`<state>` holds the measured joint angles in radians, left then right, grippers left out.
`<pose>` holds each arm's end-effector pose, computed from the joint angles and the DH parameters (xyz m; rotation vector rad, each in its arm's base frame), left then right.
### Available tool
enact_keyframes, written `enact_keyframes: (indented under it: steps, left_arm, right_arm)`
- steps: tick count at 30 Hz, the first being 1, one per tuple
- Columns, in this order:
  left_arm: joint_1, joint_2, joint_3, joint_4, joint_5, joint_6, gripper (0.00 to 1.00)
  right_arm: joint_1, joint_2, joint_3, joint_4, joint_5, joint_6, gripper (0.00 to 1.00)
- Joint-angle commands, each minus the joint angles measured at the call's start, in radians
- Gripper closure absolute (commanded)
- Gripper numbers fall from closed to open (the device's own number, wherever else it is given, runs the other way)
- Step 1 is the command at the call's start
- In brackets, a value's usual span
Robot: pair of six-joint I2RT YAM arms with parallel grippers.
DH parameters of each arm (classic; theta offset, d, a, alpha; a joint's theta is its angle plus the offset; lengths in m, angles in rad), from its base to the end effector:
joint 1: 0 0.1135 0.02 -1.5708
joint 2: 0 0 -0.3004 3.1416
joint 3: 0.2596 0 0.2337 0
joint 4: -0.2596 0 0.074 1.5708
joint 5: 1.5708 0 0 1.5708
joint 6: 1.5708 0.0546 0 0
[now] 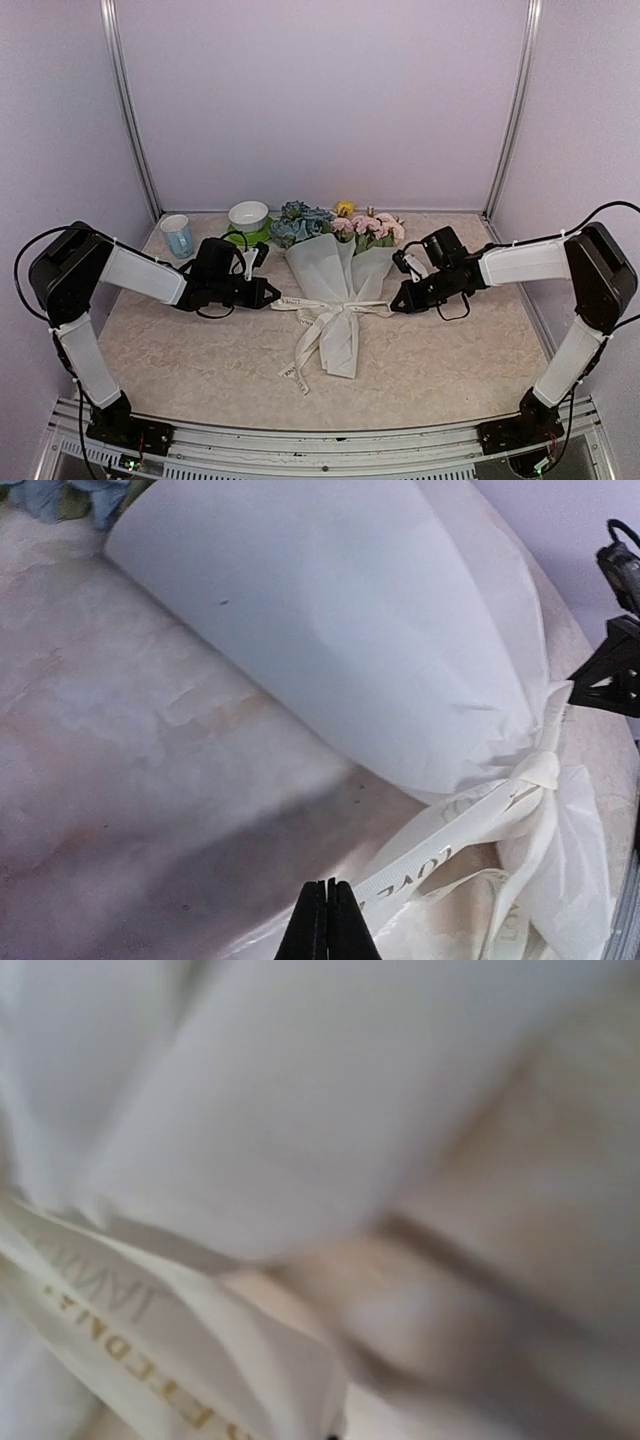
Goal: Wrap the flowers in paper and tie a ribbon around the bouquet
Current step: Tie the half-tied ribbon around the folded bouquet.
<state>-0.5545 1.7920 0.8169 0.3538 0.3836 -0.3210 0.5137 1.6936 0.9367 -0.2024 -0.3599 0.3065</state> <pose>0.2984 -0.2088 0.1807 0.4913 2.2365 -0.8972 0.2815 0.1809 0.1977 -0.4202 2.5881 0.7661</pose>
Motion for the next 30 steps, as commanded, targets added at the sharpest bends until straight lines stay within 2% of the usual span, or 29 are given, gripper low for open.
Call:
enact_keyframes:
  steps: [1,13,30]
  left_arm:
    - [0.021,-0.035,-0.004,-0.142,-0.178,0.079,1.0]
    - [0.049,-0.02,-0.031,-0.211,-0.302,0.052,1.0]
    - [0.072,-0.034,-0.089,-0.232,-0.33,0.056,1.0]
  right_arm:
    - [-0.072,-0.066,-0.095,-0.031,0.017,0.05,1.0]
    - [-0.113,-0.068,-0.214,-0.028,-0.011,0.135,1.0]
    - [-0.172,-0.06,-0.284,-0.014,-0.03,0.144,1.0]
